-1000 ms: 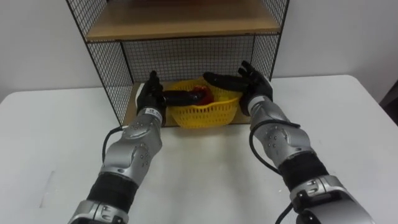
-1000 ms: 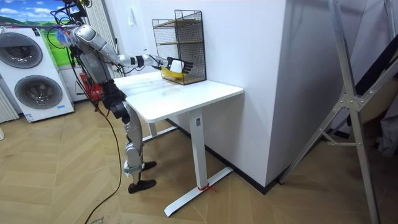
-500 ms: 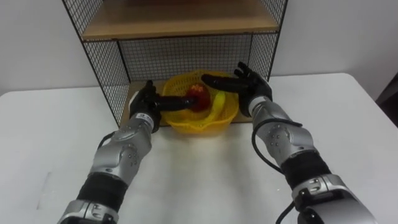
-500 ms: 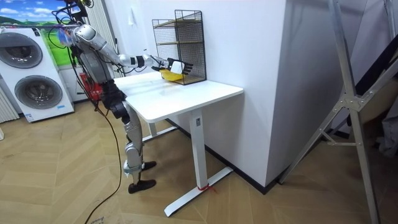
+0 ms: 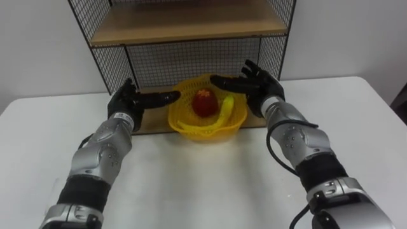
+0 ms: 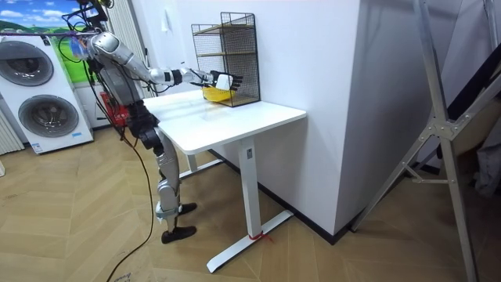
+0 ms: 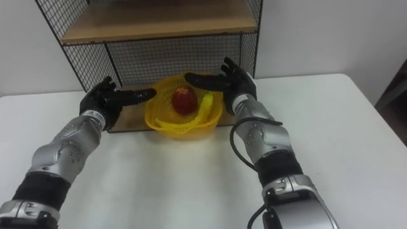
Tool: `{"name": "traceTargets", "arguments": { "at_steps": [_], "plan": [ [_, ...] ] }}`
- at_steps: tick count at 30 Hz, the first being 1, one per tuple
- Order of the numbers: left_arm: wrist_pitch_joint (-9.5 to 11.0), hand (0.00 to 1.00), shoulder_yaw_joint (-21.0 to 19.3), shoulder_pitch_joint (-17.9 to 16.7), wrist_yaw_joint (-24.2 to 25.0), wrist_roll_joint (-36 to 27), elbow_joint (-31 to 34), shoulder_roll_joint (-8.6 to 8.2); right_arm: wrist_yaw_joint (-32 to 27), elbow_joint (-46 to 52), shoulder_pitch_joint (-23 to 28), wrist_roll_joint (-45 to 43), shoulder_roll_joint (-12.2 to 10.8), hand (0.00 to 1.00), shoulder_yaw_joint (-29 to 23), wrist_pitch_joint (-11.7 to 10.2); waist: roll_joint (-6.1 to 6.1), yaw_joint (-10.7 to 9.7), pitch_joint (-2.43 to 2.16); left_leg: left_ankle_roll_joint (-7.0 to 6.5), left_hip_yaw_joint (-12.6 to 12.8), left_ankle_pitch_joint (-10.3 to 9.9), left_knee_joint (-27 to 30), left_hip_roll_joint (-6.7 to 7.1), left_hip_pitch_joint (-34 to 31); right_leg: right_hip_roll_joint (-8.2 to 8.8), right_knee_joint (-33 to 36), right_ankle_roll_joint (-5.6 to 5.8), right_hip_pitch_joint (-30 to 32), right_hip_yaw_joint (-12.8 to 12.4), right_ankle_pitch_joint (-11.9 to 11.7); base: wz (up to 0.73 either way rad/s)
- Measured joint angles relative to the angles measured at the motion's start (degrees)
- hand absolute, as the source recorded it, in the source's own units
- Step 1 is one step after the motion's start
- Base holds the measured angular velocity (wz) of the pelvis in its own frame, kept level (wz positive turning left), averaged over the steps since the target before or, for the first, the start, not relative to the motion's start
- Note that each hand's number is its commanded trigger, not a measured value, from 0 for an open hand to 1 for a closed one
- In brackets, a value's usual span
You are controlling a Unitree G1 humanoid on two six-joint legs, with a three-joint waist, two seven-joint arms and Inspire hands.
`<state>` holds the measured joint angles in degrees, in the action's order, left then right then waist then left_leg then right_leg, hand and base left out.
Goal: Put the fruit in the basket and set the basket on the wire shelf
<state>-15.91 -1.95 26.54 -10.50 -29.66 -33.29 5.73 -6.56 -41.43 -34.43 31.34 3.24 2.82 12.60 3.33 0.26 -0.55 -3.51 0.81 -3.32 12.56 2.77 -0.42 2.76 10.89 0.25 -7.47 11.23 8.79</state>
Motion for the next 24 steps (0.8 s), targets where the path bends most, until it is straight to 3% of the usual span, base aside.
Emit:
{"name": "traceTargets", "arguments": {
  "at_steps": [11,19,24],
  "plan": [
    [0.07,0.00,-0.20,-0.01,0.12,-0.10,3.67,0.11,2.07,3.27,0.18,-0.57,1.31,0.00,0.00,0.00,-0.28,0.03,-0.03,0.12,-0.14,-0.08,-0.01,0.00,-0.21,0.03,0.02,0.11,0.32,0.01,0.08,0.00],
    [0.09,0.00,-0.10,-0.46,-0.58,0.45,9.67,0.35,2.62,16.88,7.33,-6.27,1.92,0.00,0.20,-0.02,-1.01,0.10,0.04,0.12,-0.16,-0.09,0.02,0.00,-0.48,0.10,-0.07,0.08,0.59,-0.06,0.03,-0.01],
    [0.85,0.00,0.15,-4.41,-0.49,0.59,15.74,0.24,2.94,21.81,12.28,-10.01,1.88,0.00,0.62,-0.03,-1.61,-0.01,0.11,0.10,0.03,-0.11,-0.14,-0.05,-0.30,0.14,-0.08,0.42,0.59,-0.09,0.24,-0.02]
  ]
}}
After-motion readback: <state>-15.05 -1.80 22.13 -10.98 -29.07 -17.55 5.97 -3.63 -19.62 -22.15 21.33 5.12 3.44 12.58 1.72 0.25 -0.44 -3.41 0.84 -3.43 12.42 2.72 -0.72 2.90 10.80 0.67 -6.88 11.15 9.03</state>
